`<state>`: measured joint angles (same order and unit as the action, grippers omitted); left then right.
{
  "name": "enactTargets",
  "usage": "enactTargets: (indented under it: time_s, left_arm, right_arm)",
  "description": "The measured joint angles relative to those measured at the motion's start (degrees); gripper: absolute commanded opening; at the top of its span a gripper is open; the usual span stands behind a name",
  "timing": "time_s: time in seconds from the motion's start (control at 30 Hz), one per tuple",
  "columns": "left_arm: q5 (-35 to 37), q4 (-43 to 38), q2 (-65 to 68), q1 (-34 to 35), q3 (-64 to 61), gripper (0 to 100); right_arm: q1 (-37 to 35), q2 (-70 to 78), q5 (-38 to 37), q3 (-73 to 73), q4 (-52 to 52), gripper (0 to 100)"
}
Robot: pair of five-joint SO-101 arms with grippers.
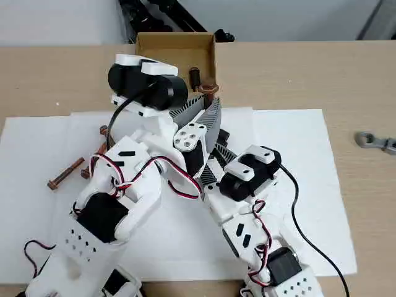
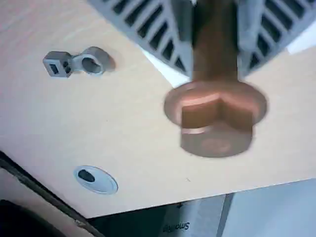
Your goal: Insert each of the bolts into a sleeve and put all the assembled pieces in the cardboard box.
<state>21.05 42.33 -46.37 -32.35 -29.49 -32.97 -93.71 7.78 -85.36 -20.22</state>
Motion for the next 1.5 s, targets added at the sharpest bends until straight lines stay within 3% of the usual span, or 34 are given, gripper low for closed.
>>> enactTargets:
  time_s: [0.9,1.5]
  left_arm:
    - [-2.37,-3.60,0.00,3.16,-5.45,1]
    - [-5.45,-2.46,-0.18,-0.18,-8.62,4]
  right_arm:
    - [-0.26,0.00,0.00,-0.09,0.00,0.4]
    - [0.00,0.00,0.18,-0.09,0.00,0.4]
